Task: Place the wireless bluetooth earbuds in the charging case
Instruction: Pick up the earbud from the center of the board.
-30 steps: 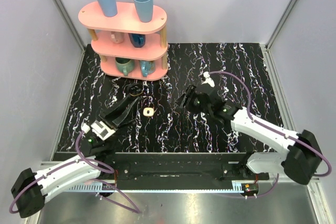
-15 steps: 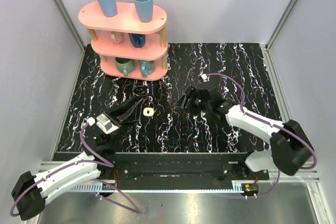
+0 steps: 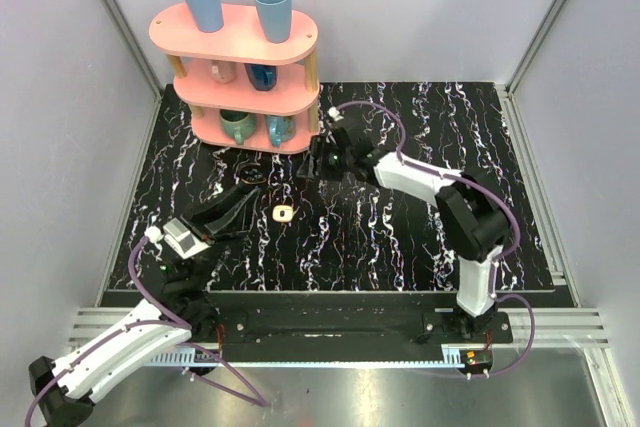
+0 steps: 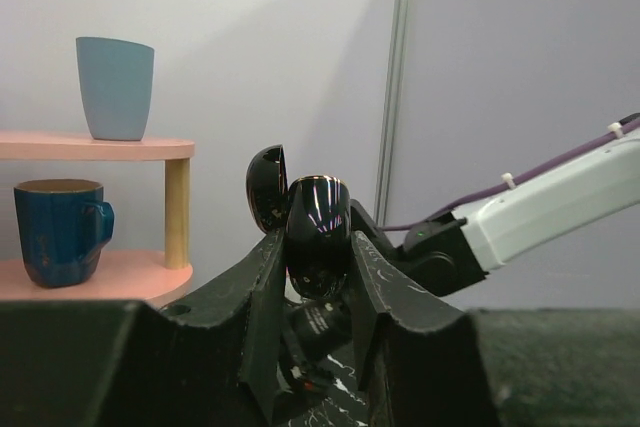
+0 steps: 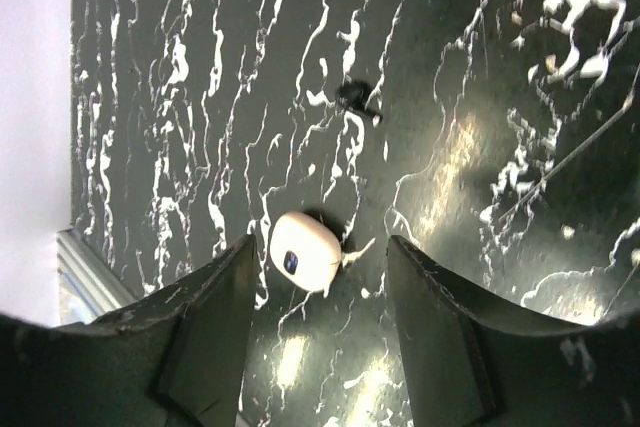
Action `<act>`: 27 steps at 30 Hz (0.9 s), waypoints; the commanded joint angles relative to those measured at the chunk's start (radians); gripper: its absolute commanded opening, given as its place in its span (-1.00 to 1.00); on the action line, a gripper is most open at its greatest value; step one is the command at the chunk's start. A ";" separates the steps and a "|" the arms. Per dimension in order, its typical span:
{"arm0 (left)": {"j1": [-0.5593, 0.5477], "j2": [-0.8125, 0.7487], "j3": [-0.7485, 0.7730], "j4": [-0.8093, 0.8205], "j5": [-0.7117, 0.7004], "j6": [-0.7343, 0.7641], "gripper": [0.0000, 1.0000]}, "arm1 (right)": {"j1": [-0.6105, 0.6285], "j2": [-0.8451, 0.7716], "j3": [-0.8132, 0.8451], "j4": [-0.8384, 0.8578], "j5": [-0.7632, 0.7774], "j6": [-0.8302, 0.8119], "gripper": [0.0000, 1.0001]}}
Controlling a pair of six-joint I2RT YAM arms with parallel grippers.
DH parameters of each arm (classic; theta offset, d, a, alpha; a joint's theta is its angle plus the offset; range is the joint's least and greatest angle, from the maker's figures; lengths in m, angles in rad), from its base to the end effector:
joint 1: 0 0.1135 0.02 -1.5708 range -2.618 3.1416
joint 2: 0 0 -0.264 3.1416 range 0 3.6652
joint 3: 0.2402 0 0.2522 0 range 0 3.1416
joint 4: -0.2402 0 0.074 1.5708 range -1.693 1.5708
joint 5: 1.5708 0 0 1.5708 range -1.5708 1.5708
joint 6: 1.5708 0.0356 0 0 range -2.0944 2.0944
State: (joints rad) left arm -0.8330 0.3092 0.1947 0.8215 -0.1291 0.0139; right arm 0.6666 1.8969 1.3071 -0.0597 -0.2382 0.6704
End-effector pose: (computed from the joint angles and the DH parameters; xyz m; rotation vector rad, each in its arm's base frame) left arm 0.0719 -0.0723 0.2965 0.2498 0.8553 -0.7100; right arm 0.3312 0.2712 0.2115 -0.1370 2.3845 0.9573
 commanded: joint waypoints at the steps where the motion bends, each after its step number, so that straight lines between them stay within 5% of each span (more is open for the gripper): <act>1: 0.005 -0.038 0.040 -0.079 -0.007 0.015 -1.00 | -0.001 0.117 0.171 -0.127 -0.009 -0.130 0.22; 27: 0.006 -0.174 0.025 -0.194 -0.047 0.041 -1.00 | 0.108 0.514 0.702 -0.446 0.177 -0.476 0.22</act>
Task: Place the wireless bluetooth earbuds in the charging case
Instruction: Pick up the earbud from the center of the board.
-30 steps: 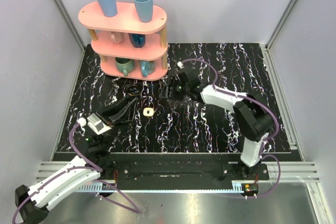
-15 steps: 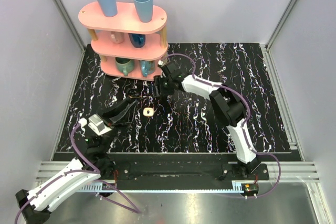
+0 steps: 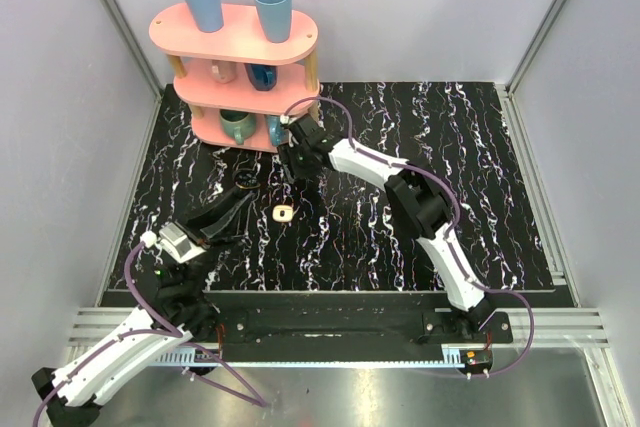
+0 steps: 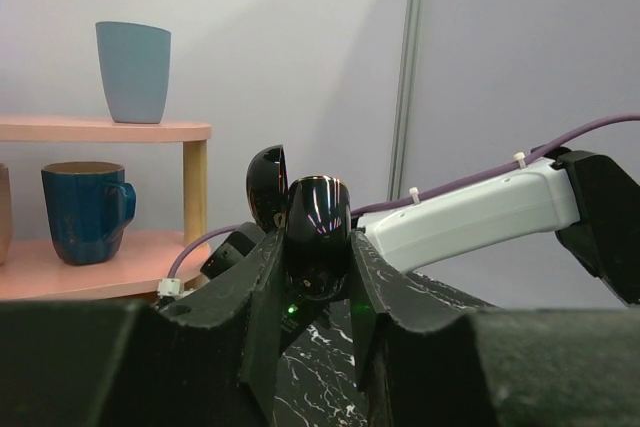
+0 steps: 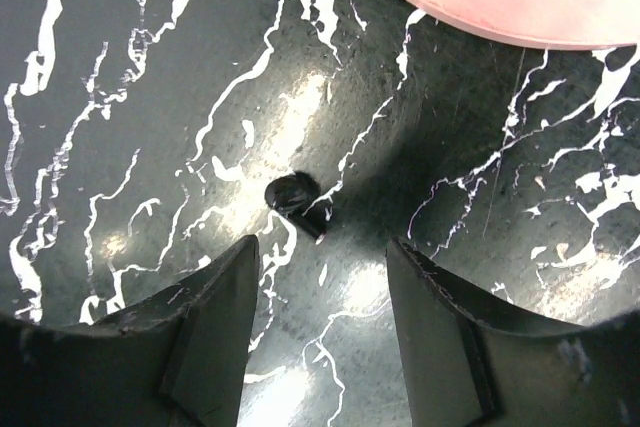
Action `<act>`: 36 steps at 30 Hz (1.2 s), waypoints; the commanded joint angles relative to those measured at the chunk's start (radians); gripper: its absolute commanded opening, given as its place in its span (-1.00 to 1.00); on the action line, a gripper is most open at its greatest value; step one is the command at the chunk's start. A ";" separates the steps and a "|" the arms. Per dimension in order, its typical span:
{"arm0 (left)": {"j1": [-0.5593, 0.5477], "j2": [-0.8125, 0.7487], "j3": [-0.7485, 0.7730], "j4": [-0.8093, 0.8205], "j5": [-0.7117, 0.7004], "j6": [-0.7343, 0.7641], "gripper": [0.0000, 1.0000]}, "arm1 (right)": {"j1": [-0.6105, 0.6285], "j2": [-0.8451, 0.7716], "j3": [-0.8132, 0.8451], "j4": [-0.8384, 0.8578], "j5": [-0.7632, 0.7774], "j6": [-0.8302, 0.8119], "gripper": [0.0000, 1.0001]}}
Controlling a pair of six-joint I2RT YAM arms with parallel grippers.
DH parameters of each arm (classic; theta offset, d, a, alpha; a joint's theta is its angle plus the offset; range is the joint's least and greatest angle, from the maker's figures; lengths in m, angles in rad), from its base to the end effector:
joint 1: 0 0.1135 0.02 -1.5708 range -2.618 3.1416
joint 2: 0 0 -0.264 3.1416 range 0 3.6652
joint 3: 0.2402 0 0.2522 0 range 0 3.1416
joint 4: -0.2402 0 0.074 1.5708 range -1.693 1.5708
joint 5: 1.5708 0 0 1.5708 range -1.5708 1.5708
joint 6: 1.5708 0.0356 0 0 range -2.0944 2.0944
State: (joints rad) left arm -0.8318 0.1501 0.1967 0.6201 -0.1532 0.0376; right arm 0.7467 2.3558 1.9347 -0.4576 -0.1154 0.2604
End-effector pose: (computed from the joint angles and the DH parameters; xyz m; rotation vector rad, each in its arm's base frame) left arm 0.0624 -0.0604 0.2918 0.2558 0.8963 -0.6681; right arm 0.3821 0.3592 0.1707 -0.6604 2.4433 0.5683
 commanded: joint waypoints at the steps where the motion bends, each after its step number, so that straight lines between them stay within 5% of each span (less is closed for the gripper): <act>1: 0.005 -0.015 0.023 0.007 -0.023 0.018 -1.00 | 0.036 0.065 0.087 -0.055 0.068 -0.073 0.21; 17: 0.005 -0.035 0.004 0.009 -0.040 0.016 -1.00 | 0.095 0.145 0.178 -0.139 0.266 -0.125 -0.01; 36: 0.003 -0.012 0.009 0.018 -0.029 0.007 -1.00 | 0.100 0.218 0.290 -0.216 0.263 -0.147 -0.14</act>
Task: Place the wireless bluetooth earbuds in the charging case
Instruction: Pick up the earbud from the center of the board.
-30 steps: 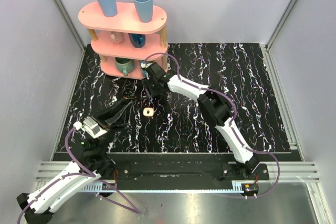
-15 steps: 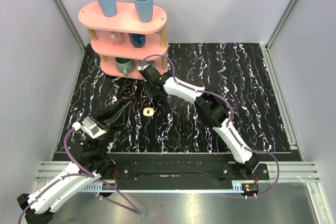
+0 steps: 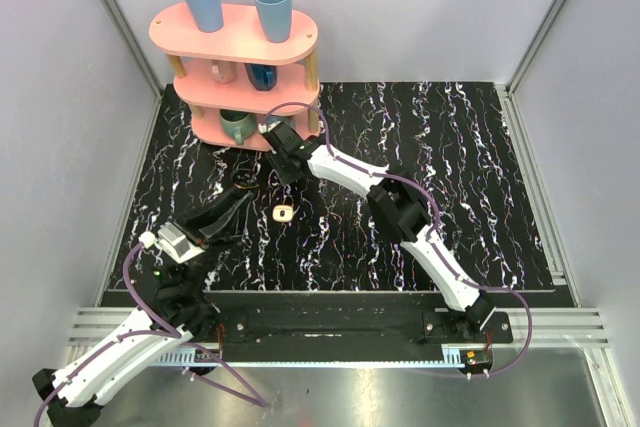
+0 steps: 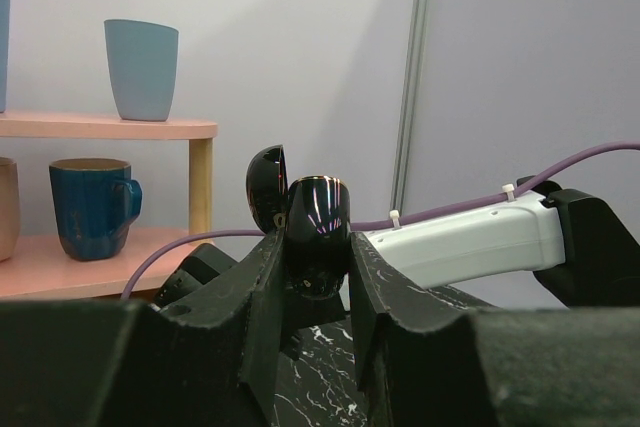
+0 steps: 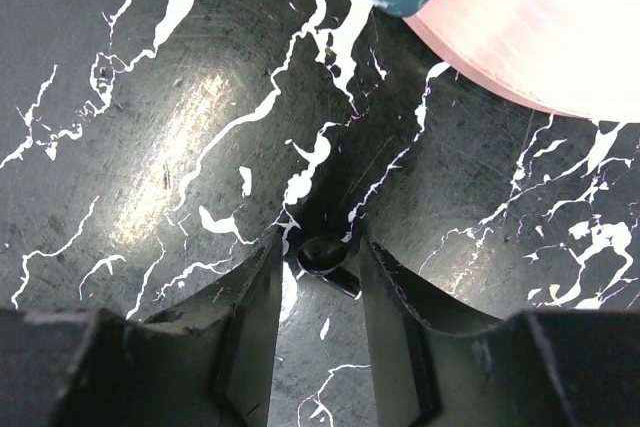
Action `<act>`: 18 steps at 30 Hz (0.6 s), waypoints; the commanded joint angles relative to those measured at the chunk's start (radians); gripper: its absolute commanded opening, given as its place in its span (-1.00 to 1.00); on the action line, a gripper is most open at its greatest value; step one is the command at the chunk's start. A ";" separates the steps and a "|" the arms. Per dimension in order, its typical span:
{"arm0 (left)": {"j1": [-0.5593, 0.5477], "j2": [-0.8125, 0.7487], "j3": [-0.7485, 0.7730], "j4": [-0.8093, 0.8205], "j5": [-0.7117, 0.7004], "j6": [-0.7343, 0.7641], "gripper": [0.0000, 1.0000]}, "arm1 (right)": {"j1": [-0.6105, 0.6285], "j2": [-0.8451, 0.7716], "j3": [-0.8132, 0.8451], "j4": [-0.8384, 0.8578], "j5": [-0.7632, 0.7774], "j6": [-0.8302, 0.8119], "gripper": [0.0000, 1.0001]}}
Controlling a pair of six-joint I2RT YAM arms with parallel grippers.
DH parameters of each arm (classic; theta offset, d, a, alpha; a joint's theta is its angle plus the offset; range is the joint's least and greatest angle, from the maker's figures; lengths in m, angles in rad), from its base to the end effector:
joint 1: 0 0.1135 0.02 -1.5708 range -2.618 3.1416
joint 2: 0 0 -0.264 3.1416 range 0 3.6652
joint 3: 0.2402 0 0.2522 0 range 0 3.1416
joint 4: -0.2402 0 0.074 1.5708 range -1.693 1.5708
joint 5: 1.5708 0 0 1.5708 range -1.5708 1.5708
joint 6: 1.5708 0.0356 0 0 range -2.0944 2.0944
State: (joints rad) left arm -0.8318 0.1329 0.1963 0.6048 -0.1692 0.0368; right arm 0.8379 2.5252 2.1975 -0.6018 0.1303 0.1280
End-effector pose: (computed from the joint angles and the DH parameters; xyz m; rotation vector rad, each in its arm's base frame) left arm 0.0614 -0.0585 0.2915 0.2407 0.9007 -0.6617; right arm 0.3728 0.4072 0.1565 -0.8196 2.3675 0.2416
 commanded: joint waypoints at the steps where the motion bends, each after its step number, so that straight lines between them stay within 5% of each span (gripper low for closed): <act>1: 0.005 0.004 0.009 0.030 -0.013 0.008 -1.00 | 0.009 0.049 0.027 -0.075 0.022 -0.011 -0.15; 8: 0.005 0.004 0.008 0.030 -0.013 0.006 -1.00 | 0.009 0.044 0.022 -0.084 0.025 -0.008 -0.25; 10: 0.005 0.004 0.009 0.032 -0.013 0.005 -1.00 | 0.009 0.040 0.022 -0.090 0.029 -0.005 -0.46; 18: 0.005 0.030 0.022 0.032 -0.004 0.014 -1.00 | 0.009 -0.003 0.013 -0.095 0.055 0.019 -0.71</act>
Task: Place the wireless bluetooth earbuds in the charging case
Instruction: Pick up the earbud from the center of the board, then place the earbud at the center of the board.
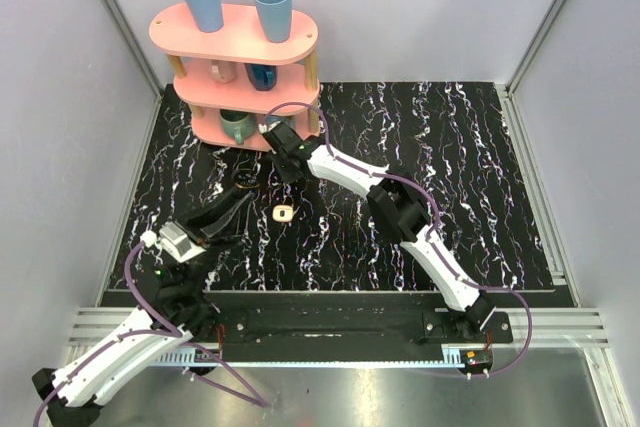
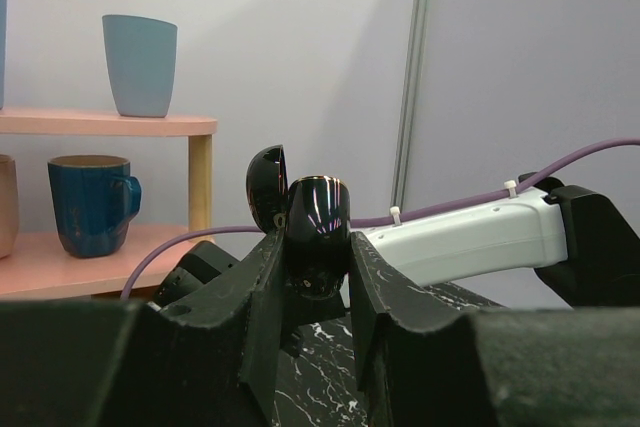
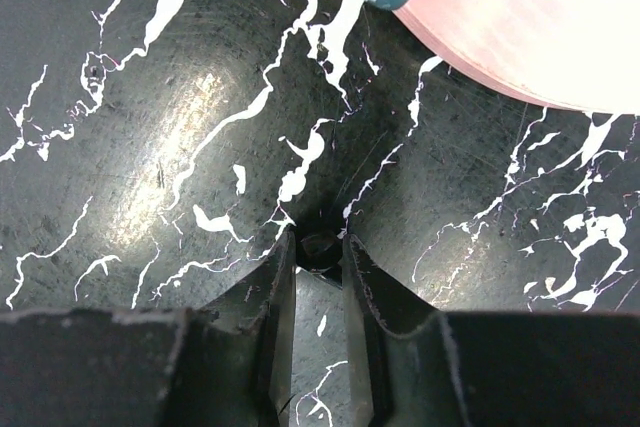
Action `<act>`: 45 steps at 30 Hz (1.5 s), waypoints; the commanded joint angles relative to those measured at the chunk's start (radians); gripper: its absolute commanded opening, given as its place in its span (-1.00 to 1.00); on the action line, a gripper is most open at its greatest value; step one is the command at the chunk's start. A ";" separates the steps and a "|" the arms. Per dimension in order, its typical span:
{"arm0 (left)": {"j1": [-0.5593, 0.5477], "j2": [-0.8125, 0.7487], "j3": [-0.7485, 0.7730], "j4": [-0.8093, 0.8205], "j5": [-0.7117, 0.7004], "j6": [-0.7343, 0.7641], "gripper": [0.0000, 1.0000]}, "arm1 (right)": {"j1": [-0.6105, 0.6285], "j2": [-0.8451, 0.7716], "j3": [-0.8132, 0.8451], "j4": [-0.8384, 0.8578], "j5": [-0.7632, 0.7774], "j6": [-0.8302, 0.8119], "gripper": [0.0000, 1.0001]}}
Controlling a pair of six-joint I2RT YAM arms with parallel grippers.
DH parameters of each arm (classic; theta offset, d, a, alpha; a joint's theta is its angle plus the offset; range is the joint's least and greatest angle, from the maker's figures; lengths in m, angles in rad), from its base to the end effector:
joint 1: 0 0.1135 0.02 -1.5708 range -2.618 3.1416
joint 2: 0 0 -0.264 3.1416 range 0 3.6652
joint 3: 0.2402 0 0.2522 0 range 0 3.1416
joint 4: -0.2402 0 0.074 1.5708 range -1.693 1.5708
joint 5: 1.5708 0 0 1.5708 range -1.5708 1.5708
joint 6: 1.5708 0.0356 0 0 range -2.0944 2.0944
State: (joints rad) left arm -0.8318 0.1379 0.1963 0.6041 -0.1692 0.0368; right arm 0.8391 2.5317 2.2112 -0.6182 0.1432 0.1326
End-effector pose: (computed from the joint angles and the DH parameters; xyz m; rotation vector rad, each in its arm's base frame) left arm 0.0621 -0.0592 0.2911 0.2432 0.9058 -0.6605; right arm 0.3728 0.4076 0.1564 -0.8128 2.3746 0.2240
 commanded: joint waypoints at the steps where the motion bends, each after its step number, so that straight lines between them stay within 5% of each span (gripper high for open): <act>1: 0.003 0.025 0.023 0.033 -0.004 0.014 -1.00 | 0.008 -0.037 -0.002 -0.080 0.042 0.021 -0.72; 8: 0.005 0.048 0.034 0.045 0.003 0.020 -1.00 | -0.043 -0.267 -0.102 -0.042 0.001 0.195 -0.77; 17: 0.005 0.084 0.029 0.095 0.017 0.023 -1.00 | -0.159 -0.783 -0.686 0.311 -0.111 0.600 -0.77; 27: 0.005 0.215 -0.009 0.267 0.071 0.012 -1.00 | -0.156 -1.270 -1.117 0.642 -0.073 0.933 -0.78; 45: 0.005 0.471 -0.090 0.677 0.163 0.044 -1.00 | 0.121 -1.423 -1.294 0.915 0.194 1.076 -0.81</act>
State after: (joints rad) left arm -0.8318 0.5877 0.1200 1.1244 -0.0471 0.0616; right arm 0.9245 1.1137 0.9360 0.1558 0.2352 1.1740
